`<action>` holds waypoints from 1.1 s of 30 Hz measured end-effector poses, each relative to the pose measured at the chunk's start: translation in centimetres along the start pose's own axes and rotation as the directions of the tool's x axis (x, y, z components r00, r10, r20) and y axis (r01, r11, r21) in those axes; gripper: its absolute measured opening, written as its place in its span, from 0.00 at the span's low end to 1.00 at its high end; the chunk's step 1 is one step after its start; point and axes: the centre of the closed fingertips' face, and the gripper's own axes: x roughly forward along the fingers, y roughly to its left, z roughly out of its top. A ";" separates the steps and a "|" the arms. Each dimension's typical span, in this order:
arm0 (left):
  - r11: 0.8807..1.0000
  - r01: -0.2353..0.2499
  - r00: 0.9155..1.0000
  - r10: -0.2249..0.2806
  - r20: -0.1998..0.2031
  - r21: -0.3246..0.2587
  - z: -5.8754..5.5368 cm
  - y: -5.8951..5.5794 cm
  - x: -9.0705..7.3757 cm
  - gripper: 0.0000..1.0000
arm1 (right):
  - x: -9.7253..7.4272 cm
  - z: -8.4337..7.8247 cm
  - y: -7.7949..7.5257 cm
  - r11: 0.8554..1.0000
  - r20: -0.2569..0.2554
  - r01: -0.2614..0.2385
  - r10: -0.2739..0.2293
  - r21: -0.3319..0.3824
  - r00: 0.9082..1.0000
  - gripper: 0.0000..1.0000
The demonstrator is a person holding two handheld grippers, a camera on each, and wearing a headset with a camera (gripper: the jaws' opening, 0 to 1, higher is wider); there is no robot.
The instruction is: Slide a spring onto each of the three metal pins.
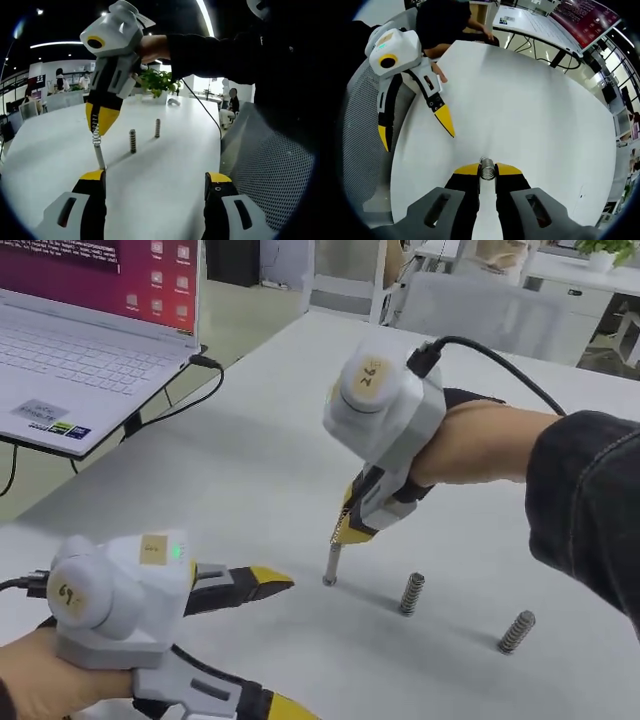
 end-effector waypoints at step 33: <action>1.000 -0.009 1.000 0.009 -0.013 -0.013 -0.7 0.4 -0.3 0.72 | 4.5 -1.4 1.4 0.998 -0.058 -0.068 0.068 0.005 0.996 0.09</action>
